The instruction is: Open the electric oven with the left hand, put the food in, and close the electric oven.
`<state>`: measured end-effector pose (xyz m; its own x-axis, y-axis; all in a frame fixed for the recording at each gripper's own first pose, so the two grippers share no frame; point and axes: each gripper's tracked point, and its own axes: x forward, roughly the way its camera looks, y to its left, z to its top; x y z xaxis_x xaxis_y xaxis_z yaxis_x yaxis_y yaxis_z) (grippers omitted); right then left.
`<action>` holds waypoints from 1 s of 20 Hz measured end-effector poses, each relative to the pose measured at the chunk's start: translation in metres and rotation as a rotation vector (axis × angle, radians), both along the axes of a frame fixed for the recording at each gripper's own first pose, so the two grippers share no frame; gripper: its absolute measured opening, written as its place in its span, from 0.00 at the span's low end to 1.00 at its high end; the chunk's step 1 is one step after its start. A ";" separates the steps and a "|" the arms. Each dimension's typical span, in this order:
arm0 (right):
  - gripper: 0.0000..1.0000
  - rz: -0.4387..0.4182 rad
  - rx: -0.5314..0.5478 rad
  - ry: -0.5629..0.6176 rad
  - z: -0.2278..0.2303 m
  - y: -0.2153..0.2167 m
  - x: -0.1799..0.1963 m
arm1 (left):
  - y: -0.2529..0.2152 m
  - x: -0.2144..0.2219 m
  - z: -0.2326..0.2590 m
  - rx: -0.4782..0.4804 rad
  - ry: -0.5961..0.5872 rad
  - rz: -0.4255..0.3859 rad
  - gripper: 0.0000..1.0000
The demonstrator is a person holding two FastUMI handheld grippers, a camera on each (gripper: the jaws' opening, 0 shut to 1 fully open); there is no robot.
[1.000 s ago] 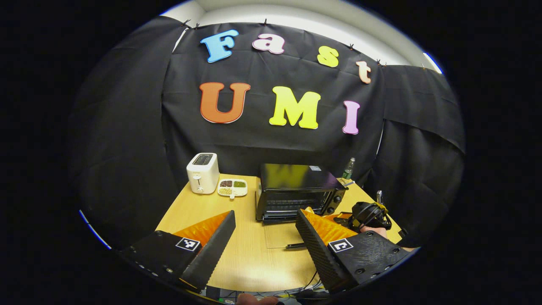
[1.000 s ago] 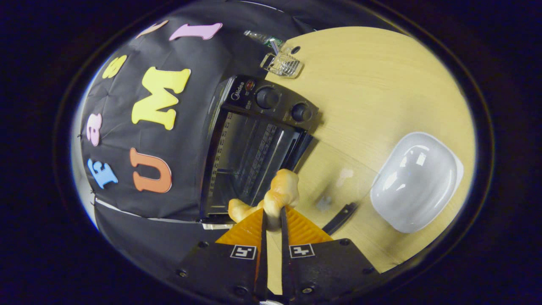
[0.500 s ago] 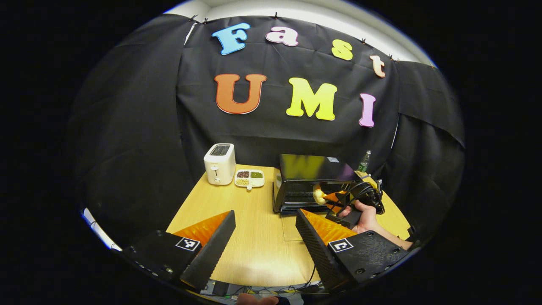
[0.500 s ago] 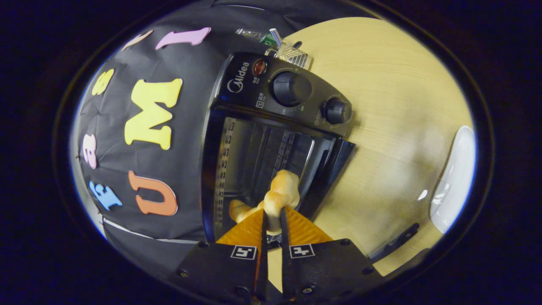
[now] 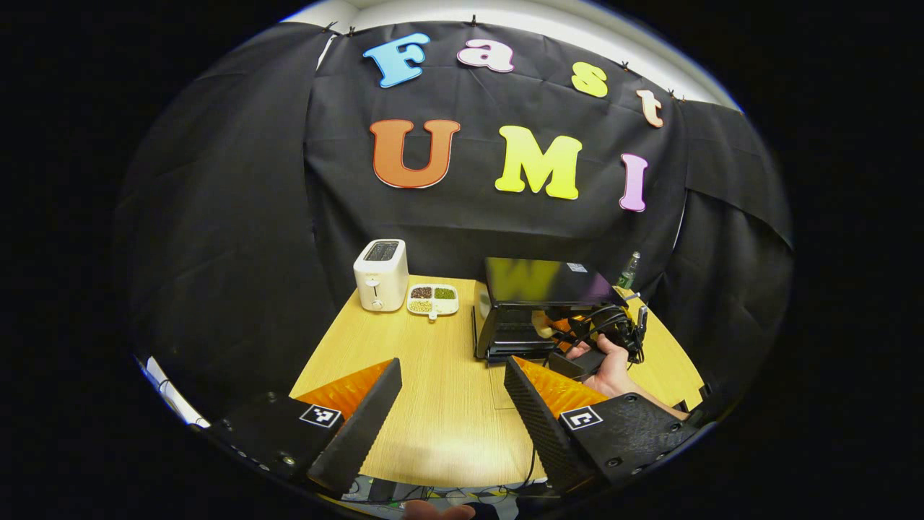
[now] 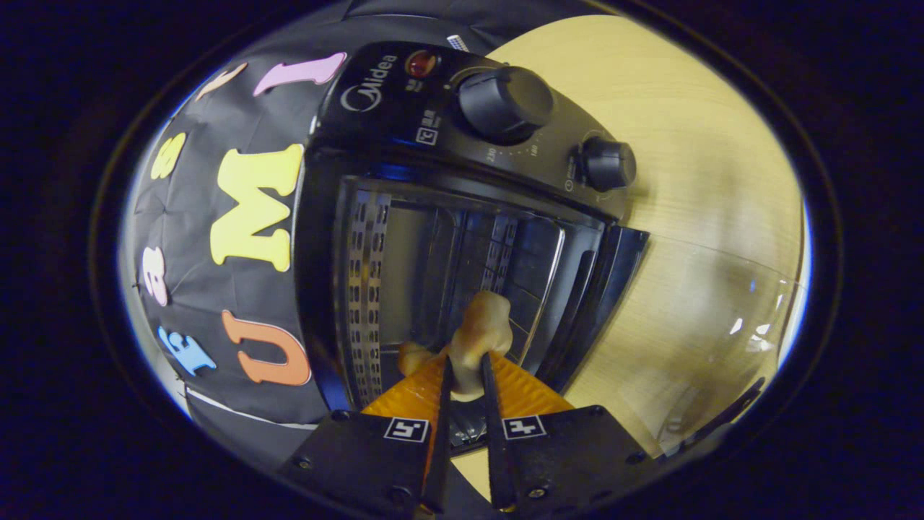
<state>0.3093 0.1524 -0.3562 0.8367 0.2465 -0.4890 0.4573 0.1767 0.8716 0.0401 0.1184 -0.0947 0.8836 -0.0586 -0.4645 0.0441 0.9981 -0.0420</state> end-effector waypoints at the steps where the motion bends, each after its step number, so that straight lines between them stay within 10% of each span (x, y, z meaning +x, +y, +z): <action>1: 0.23 0.003 -0.011 -0.001 0.000 0.001 0.001 | -0.002 -0.001 -0.002 -0.007 0.004 -0.006 0.95; 13: 0.67 0.055 -0.058 0.030 0.023 -0.007 -0.037 | -0.015 -0.011 -0.004 -0.048 -0.004 -0.034 0.95; 20: 0.81 0.291 -0.290 0.115 0.048 -0.014 -0.124 | -0.037 -0.010 -0.010 -0.071 -0.041 -0.069 0.94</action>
<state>0.1856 0.1385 -0.3081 0.6885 0.3026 -0.6591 0.4437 0.5431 0.7129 0.0304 0.0813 -0.1047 0.8947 -0.1515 -0.4202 0.1161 0.9873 -0.1089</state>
